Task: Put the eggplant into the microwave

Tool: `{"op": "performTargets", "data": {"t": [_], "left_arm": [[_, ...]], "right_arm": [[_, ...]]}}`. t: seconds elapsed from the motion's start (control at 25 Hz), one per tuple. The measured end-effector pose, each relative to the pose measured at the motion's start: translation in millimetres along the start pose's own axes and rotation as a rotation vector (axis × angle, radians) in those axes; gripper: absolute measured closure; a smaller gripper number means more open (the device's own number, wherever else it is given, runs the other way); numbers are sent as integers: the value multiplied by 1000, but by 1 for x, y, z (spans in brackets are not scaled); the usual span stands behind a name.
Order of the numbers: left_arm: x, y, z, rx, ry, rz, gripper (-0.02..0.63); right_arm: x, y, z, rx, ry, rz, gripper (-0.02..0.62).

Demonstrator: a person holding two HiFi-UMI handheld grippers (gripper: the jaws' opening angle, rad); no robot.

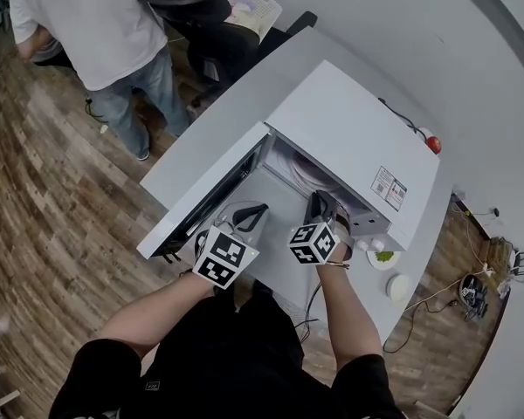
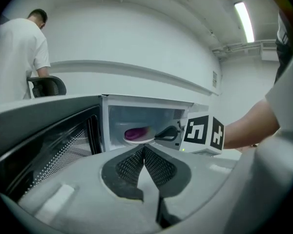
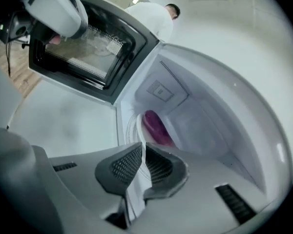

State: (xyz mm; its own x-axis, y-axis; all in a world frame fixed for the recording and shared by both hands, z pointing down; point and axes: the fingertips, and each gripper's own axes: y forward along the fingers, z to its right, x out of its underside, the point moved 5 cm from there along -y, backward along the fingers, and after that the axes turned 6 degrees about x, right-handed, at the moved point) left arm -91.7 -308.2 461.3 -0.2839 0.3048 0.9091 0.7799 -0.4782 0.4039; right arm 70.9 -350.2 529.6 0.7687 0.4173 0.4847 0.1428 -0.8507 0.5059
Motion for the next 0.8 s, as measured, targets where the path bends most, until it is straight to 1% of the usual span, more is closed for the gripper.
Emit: {"op": "performTargets", "data": {"t": [0.12, 0.28, 0.52, 0.64, 0.8], "left_arm": [[-7, -14, 10, 16, 7, 12, 598], [-16, -28, 26, 48, 3, 26, 598], [-26, -48, 51, 79, -13, 51, 598], [-36, -55, 66, 80, -16, 59, 598], [-51, -69, 94, 83, 2, 68, 598]], "right_arm": [[-7, -29, 4, -23, 61, 24, 565], [-13, -68, 12, -70, 203, 56, 565], [-18, -134, 23, -109, 382, 114, 565], [-11, -164, 30, -145, 485, 137, 565], [8, -201, 39, -189, 620, 169, 565]]}}
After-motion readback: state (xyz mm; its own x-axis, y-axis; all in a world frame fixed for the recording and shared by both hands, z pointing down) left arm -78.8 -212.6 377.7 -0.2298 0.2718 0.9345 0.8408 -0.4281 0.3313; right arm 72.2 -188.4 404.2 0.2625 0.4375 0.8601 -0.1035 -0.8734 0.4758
